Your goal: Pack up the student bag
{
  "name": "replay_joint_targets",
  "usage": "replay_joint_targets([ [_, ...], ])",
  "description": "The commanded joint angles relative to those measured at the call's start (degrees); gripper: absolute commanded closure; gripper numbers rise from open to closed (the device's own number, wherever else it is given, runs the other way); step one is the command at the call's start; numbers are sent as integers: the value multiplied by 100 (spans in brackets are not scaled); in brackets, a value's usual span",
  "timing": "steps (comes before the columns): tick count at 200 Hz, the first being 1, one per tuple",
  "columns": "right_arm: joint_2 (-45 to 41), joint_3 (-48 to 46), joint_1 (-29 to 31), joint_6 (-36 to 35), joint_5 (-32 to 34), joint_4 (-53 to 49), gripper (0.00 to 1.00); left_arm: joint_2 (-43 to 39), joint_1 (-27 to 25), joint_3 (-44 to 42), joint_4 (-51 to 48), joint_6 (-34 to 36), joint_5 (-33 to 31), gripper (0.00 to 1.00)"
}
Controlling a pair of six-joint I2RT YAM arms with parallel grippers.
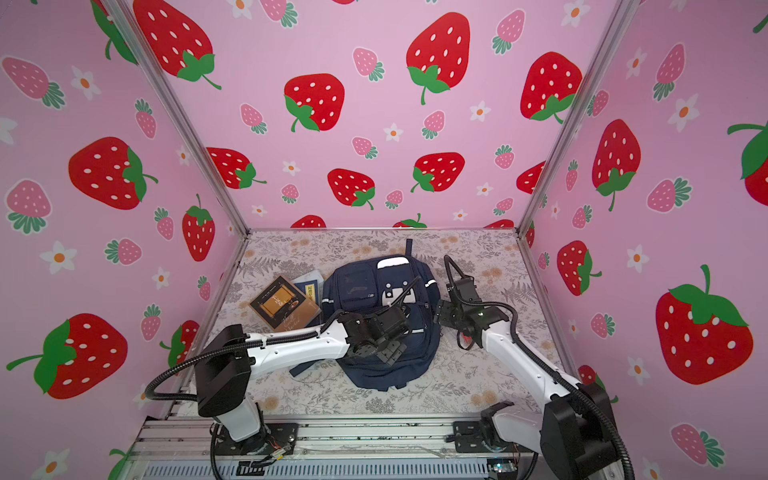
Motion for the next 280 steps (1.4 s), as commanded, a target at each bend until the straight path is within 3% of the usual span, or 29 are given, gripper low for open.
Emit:
replay_joint_targets([
  [1, -121, -54, -60, 89, -87, -286, 19, 24, -25, 141, -9, 78, 236, 12],
  [61, -496, -313, -469, 37, -581, -146, 18, 10, -203, 41, 184, -89, 650, 12],
  [89, -716, -455, -713, 58, -914, -49, 22, 314, -192, 174, 61, -248, 279, 19],
  [135, -738, -674, -796, 101, -1271, 197, 40, 43, -179, -31, 184, -363, -343, 57],
  [164, -653, -795, -804, 110, -1526, 424, 45, -248, -146, -186, 238, -398, -633, 100],
  [218, -378, -625, -804, -153, -2275, 986, 47, -993, -85, -595, 720, -307, -776, 100],
  [251, -41, -352, -796, -401, -2242, 1000, 48, -1122, 137, -771, 914, -451, -386, 100],
  [280, -134, -623, -843, -600, -2736, 1575, 48, -1437, 305, -899, 1091, -491, 62, 100],
])
